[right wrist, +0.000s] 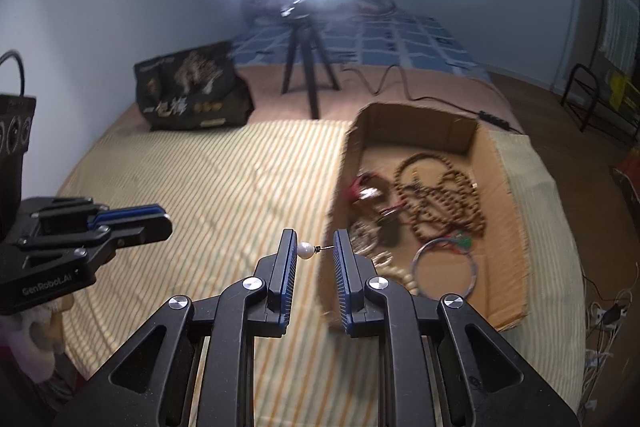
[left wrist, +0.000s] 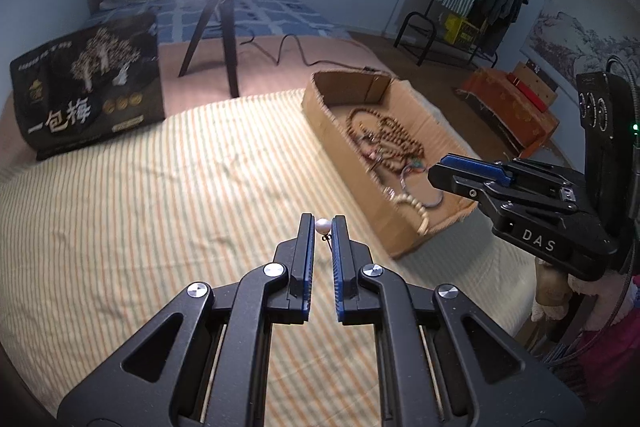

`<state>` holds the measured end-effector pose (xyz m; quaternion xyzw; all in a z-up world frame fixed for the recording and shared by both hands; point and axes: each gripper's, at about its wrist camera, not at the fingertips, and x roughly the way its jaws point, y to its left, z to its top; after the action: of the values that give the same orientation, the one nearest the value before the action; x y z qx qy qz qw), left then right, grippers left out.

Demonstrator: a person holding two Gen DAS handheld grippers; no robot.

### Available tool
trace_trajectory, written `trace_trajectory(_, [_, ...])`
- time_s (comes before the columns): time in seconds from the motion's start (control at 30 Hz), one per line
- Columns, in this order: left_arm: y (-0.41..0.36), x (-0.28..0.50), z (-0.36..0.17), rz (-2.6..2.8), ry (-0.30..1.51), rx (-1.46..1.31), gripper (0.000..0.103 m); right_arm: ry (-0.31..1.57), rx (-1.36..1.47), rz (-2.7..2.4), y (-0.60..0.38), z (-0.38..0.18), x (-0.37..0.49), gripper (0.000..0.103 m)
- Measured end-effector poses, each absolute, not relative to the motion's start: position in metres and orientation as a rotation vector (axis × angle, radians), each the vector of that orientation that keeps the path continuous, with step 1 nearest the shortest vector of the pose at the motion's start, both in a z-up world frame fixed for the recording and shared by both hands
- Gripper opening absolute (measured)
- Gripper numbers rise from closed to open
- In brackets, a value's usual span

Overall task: Organize jewelry
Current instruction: 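Carry both pearl earrings into the cardboard box and open both tools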

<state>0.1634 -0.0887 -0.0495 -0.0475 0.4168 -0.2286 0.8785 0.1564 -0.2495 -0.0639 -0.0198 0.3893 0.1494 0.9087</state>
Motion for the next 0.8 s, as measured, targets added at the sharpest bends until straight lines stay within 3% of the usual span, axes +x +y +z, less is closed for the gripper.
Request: trace_trajectory(0.8, [-0.167, 0.266, -0.041, -0.496, 0.814, -0.128, 0.006, 0.827, 0.045, 0.183, -0.321, -0.067, 0.219, 0.017])
